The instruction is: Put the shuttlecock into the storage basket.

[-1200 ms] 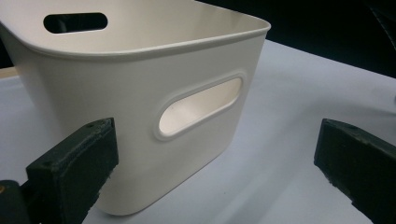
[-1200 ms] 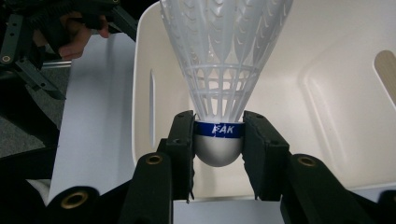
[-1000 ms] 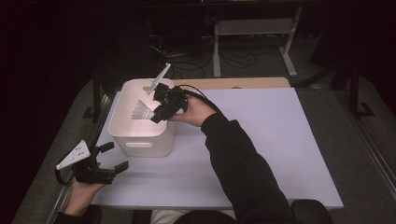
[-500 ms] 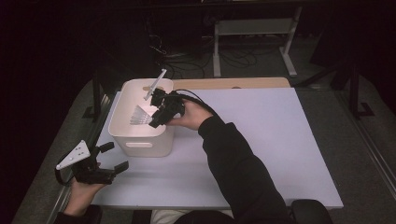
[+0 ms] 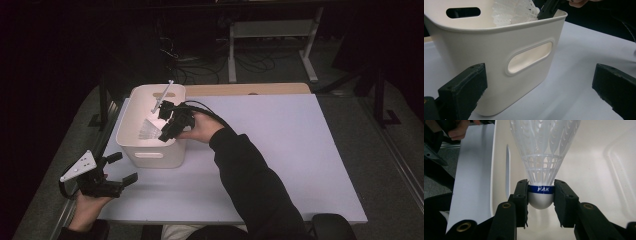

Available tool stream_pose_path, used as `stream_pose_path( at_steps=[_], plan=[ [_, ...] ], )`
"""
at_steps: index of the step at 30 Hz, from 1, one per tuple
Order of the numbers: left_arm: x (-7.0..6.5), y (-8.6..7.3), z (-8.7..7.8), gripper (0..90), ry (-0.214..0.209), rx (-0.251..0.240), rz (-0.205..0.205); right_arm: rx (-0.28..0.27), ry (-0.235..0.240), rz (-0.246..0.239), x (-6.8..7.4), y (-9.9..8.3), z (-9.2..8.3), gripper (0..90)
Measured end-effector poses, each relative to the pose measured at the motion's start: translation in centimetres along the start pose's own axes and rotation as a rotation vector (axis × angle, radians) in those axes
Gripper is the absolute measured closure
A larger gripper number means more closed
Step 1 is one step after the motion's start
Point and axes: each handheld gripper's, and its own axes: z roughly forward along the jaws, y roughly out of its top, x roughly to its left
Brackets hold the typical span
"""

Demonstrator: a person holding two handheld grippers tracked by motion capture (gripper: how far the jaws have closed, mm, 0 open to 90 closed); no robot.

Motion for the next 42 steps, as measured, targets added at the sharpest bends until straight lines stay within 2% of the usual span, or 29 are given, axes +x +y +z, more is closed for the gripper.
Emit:
stream_pose_path(
  at_steps=[3, 4, 6, 11, 19, 28, 38, 42],
  plan=[
    [0.0, 0.0, 0.0, 0.0, 0.000, -0.002, -0.002, -0.001, 0.006, 0.006, 0.0, 0.0, 0.1, 61.6],
    [0.0, 0.0, 0.0, 0.0, 0.000, -0.002, -0.002, -0.005, 0.006, 0.008, -0.1, 0.0, 0.1, 55.8],
    [0.0, 0.0, 0.0, 0.0, -0.001, -0.002, -0.002, -0.007, 0.011, 0.014, -0.1, 0.1, 0.0, 52.8],
    [0.0, 0.0, 0.0, 0.0, -0.001, -0.003, -0.002, -0.016, -0.005, 0.022, -0.2, 0.0, -0.4, 46.4],
    [0.0, 0.0, 0.0, 0.0, -0.002, -0.003, -0.004, -0.028, -0.041, 0.052, -0.5, -0.2, -1.2, 30.6],
    [0.0, 0.0, 0.0, 0.0, -0.001, -0.002, -0.005, -0.047, -0.071, 0.068, -0.4, -0.5, -2.2, 17.6],
    [0.0, 0.0, 0.0, 0.0, 0.002, 0.004, -0.001, -0.075, -0.102, 0.079, -0.4, -1.1, -3.5, 11.3],
    [0.0, 0.0, 0.0, 0.0, 0.003, 0.004, -0.001, -0.080, -0.121, 0.084, -0.2, -1.4, -4.0, 2.7]
  ],
)
